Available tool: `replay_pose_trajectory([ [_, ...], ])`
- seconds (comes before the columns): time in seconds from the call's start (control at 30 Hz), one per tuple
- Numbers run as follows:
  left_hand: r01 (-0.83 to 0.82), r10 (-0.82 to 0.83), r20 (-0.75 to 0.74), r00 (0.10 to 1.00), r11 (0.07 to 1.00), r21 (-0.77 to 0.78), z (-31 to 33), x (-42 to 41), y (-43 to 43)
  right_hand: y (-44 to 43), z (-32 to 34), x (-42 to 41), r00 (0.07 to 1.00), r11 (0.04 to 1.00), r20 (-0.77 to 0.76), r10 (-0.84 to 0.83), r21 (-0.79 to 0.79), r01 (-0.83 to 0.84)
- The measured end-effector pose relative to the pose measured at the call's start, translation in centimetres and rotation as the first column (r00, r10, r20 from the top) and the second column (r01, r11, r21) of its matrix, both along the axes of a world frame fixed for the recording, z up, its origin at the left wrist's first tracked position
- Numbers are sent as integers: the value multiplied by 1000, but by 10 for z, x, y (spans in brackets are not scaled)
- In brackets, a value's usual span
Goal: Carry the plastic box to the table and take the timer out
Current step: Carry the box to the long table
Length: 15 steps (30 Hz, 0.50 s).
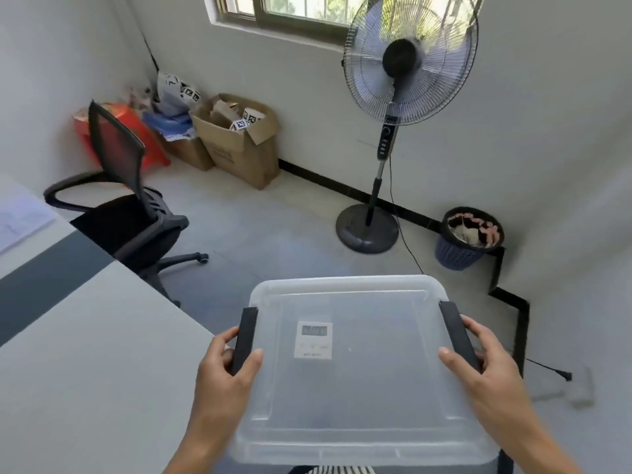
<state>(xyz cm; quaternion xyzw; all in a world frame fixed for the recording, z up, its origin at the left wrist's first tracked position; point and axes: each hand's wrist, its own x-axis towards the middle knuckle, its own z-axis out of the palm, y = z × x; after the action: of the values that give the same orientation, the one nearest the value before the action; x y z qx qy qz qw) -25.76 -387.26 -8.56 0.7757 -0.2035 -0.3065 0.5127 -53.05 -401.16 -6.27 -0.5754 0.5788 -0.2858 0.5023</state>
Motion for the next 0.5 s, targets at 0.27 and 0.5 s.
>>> replay_pose_trajectory([
  [0.27, -119, 120, 54, 991, 993, -13, 15, 97, -89, -133, 14, 119, 987, 986, -45, 158, -45, -160],
  [0.5, -423, 420, 67, 905, 905, 39, 3, 172, -122, -233, -7, 265, 890, 892, -66, 452, 26, -451],
])
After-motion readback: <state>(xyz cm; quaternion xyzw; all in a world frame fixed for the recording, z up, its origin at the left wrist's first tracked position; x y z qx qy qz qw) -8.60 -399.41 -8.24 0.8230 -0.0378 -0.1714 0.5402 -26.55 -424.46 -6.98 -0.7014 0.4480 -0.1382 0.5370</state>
